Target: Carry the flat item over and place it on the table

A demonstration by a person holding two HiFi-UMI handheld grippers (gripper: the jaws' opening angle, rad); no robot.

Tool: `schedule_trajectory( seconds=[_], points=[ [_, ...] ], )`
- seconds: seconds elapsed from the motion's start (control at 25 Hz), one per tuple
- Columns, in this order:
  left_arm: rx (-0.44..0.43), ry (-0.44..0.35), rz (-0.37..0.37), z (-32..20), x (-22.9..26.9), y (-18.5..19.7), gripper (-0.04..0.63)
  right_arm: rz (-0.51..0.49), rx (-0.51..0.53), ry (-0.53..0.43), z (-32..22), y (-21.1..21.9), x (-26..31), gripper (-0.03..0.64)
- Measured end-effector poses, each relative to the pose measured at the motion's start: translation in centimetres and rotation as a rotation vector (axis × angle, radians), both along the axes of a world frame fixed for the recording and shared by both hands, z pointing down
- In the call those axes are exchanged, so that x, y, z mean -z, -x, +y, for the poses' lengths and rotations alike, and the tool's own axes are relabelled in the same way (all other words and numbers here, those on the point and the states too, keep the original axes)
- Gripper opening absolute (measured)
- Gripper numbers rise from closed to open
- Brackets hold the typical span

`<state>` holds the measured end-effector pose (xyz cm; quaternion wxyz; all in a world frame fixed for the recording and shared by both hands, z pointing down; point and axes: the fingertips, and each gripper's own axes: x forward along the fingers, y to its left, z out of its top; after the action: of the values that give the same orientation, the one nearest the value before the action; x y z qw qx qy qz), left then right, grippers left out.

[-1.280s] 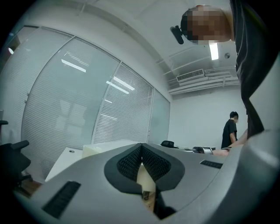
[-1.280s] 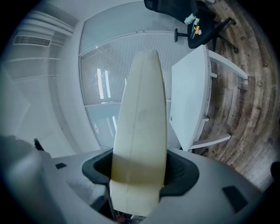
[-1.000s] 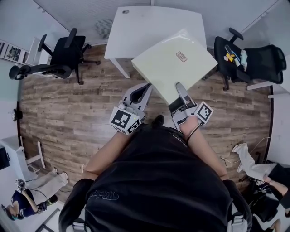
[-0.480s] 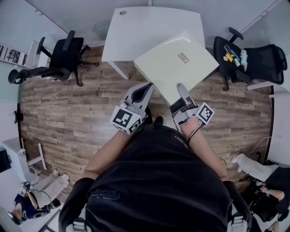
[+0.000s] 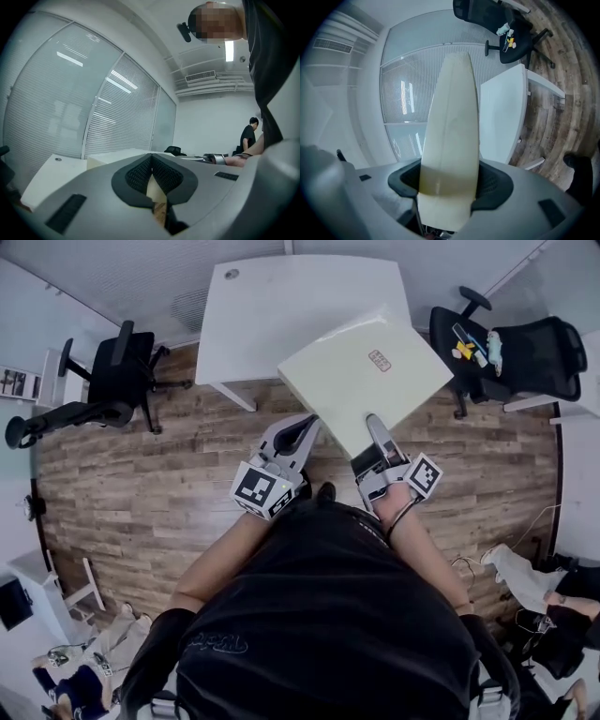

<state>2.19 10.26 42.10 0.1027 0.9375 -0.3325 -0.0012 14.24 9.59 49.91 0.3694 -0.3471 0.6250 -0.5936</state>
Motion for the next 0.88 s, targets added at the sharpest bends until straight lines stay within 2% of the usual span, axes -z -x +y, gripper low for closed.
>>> schedule_trajectory(
  seconds=[0.44,0.72,0.88],
  points=[
    [-0.025,0.017,0.008,-9.7,-0.5,3.7,0.014,-0.008,-0.056,0.033,-8.7,2.7,-1.0,0.298],
    [-0.038,-0.004,0.019,-16.5,1.0,7.4,0.014,-0.010,-0.092,0.001,-15.0,5.9,0.7,0.298],
    [-0.029,-0.017,0.024,-18.5,1.4,8.9,0.014,-0.009,-0.090,-0.010,-16.8,7.3,1.0,0.298]
  ],
)
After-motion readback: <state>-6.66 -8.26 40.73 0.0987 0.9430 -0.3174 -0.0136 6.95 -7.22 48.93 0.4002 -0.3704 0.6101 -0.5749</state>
